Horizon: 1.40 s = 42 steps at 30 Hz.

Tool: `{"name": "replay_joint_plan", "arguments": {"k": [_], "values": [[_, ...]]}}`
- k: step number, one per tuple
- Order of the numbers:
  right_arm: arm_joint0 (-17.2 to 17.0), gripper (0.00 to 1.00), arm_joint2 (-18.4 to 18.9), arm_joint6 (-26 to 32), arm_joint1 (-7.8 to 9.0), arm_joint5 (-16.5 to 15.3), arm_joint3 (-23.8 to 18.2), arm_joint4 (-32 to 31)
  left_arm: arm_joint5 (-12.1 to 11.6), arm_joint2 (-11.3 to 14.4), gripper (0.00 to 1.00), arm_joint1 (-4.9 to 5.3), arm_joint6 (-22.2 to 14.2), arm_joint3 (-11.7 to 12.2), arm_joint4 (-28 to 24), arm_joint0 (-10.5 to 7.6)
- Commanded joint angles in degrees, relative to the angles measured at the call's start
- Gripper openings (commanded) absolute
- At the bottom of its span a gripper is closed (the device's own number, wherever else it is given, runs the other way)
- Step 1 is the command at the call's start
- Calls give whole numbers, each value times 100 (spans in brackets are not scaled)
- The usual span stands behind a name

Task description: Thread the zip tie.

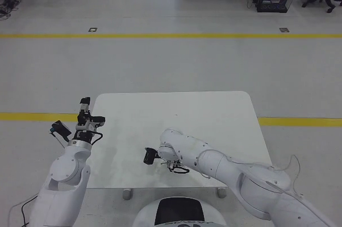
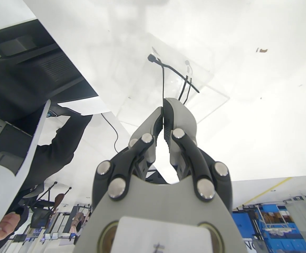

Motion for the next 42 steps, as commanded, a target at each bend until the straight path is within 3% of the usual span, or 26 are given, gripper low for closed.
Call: {"name": "replay_joint_plan", "arguments": {"k": [1,9,16,27,33,34,42], "values": [[26,0,0,53,89,0,-151,58,0,0,100,0,0,0,0,0],[122,0,81,171,482,0,-730,303,0,0,100,0,0,0,0,0],[87,0,371,127,946,0,-1361,526,0,0,100,0,0,0,0,0],[-212,0,1350,-156,2033,0,-2258,1414,0,0,100,0,0,0,0,0],[-230,0,1588,-284,2492,0,-2524,1985,0,0,100,0,0,0,0,0],[-205,0,1582,-314,2550,0,-2529,2059,0,0,100,0,0,0,0,0],[-205,0,1582,-314,2550,0,-2529,2059,0,0,100,0,0,0,0,0]]}}
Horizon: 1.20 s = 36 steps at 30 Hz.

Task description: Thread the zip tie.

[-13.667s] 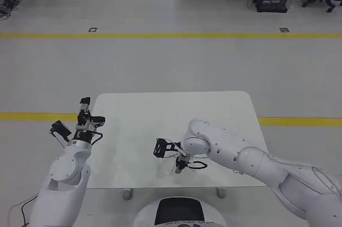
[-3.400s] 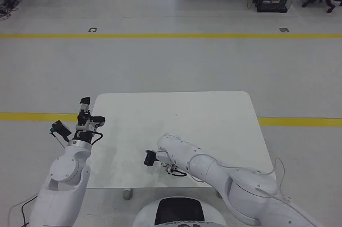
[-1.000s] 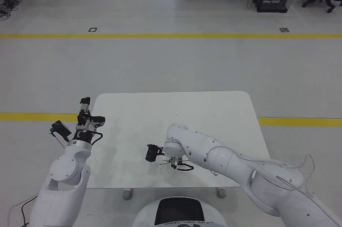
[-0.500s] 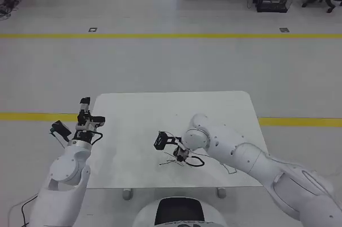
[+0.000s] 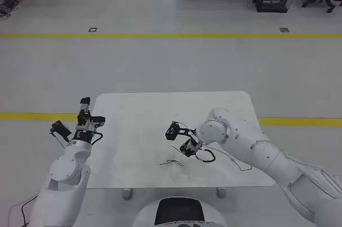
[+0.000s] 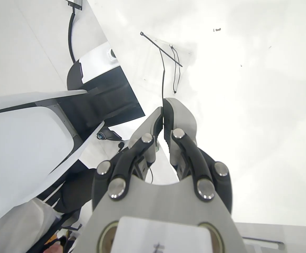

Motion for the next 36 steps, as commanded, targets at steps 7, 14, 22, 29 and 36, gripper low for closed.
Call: {"name": "replay_joint_plan", "arguments": {"k": [7,14,22,29,36], "values": [[-60,0,42,-133,14,0,51,35,0,0,100,0,0,0,0,0],[-14,0,420,278,298,0,-102,1027,0,0,100,0,0,0,0,0],[1,0,877,872,765,0,-406,2282,0,0,100,0,0,0,0,0],[199,0,668,872,1143,0,-487,3261,0,0,100,0,0,0,0,0],[525,0,257,872,1338,0,-516,3660,0,0,100,0,0,0,0,0]]}}
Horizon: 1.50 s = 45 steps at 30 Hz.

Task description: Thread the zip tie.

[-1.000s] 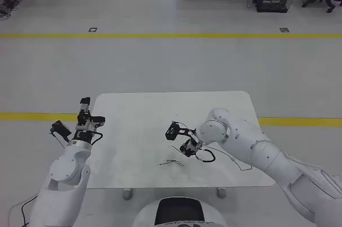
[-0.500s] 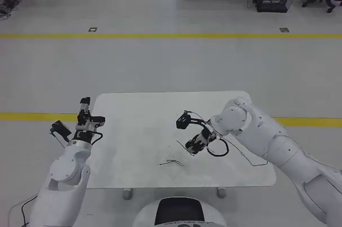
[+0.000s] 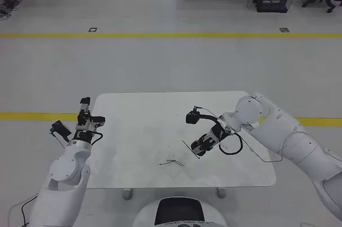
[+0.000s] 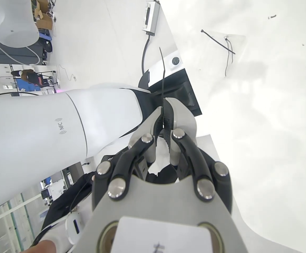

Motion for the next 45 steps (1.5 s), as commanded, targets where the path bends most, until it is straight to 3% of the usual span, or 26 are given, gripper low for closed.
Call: {"name": "replay_joint_plan", "arguments": {"k": [1,14,18,23,30,32,40,42,45], "values": [[2,0,1,0,0,0,6,-2,0,0,100,0,0,0,0,0],[-54,0,18,-123,1,0,17,15,0,0,100,0,0,0,0,0],[-209,0,203,0,14,0,93,547,0,0,100,0,0,0,0,0],[-287,0,253,0,20,0,186,1048,-88,155,100,-11,-370,101,76,-164],[-264,0,91,0,8,0,413,1653,-84,662,100,-51,-740,231,312,-387],[-151,0,11,0,0,0,489,1328,26,824,100,-66,-804,244,348,-432],[-151,0,11,0,0,0,489,1328,21,830,100,-67,-810,244,333,-436],[-251,0,14,-114,-5,0,480,1377,-138,876,100,-75,-1062,247,170,-473],[-393,0,130,0,-23,0,497,1699,-449,942,100,-53,-1638,327,327,-521]]}}
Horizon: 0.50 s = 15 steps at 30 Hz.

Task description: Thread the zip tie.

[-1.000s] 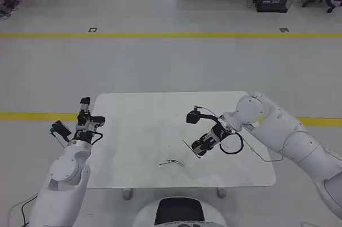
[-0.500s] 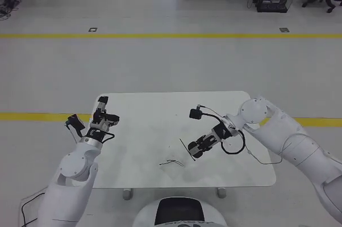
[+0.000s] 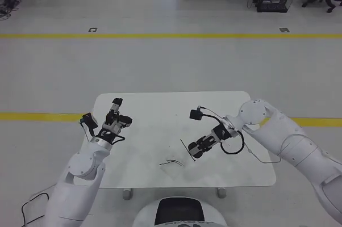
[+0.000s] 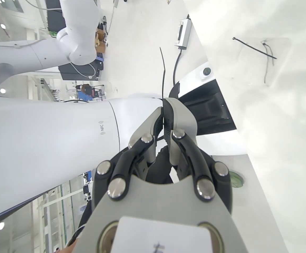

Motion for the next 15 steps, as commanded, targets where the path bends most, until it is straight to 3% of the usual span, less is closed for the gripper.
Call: {"name": "replay_joint_plan", "arguments": {"k": [1,5,6,13,15], "values": [[-59,0,39,45,-11,0,23,95,-139,43,100,17,-418,104,114,-47],[-61,0,-32,45,-34,0,45,201,-333,197,100,26,-892,308,247,-226],[-21,0,-67,45,-36,0,102,143,-379,230,100,30,-856,363,486,-286],[-21,0,-67,45,-36,0,102,143,-379,230,100,30,-856,363,486,-286],[-21,0,-67,45,-36,0,102,143,-390,305,100,29,-1052,397,420,-324]]}}
